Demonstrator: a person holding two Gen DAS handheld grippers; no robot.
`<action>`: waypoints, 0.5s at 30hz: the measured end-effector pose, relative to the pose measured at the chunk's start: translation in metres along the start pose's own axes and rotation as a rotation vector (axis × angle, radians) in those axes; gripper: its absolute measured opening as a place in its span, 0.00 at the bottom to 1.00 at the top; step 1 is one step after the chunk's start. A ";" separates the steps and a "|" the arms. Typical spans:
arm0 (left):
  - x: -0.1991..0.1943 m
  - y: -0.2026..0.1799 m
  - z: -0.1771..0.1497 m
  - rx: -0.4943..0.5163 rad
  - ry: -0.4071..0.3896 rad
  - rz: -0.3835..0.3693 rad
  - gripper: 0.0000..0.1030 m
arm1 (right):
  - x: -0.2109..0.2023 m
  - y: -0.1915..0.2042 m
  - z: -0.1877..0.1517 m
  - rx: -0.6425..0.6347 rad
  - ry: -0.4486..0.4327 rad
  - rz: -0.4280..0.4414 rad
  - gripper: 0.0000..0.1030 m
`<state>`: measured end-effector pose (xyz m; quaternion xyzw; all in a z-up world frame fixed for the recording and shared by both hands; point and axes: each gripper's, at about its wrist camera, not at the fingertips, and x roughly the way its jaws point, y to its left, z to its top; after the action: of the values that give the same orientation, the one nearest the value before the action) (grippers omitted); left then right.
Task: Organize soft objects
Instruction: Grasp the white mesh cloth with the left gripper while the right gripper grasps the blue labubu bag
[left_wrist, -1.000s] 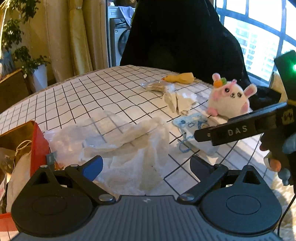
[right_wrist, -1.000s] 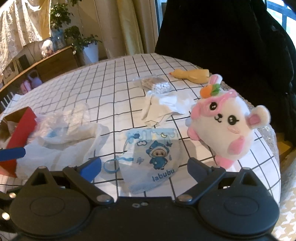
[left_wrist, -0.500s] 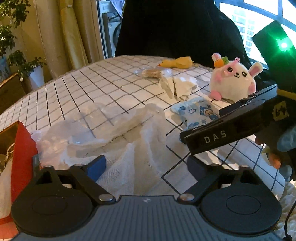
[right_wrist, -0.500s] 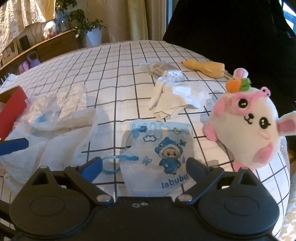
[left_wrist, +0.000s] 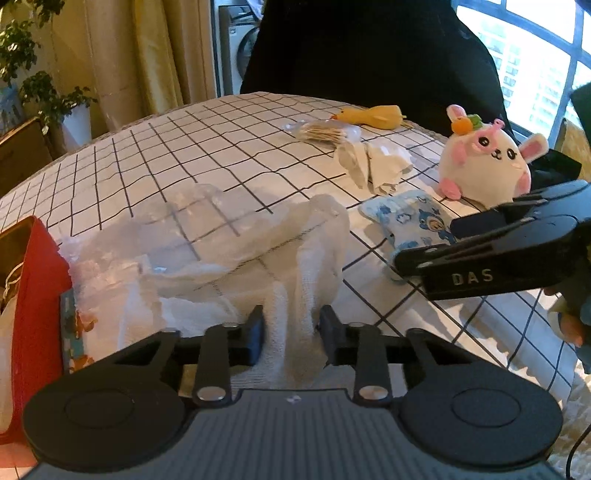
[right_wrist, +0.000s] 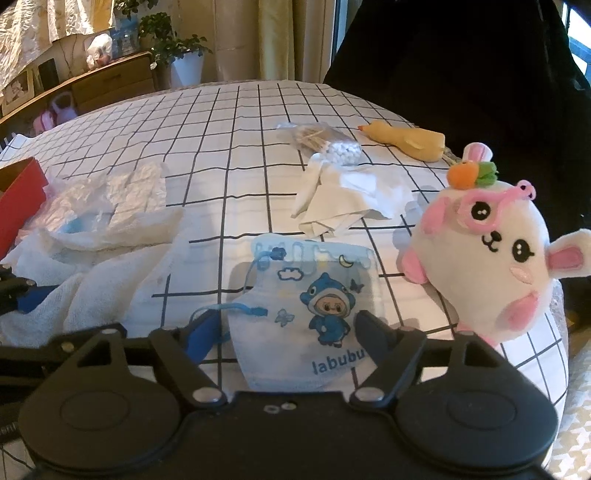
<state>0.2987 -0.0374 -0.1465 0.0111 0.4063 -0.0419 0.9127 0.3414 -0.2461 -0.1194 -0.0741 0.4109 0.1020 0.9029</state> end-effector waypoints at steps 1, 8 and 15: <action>0.000 0.002 0.001 -0.009 0.002 -0.003 0.23 | -0.001 -0.001 0.000 0.002 -0.001 0.003 0.65; -0.005 0.010 0.002 -0.047 0.001 -0.022 0.13 | -0.008 0.000 -0.001 -0.014 -0.010 0.004 0.32; -0.016 0.013 0.007 -0.083 -0.017 -0.043 0.10 | -0.020 -0.007 -0.004 0.016 -0.041 0.010 0.04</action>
<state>0.2944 -0.0237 -0.1299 -0.0359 0.4000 -0.0447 0.9147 0.3272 -0.2558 -0.1060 -0.0626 0.3934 0.1048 0.9112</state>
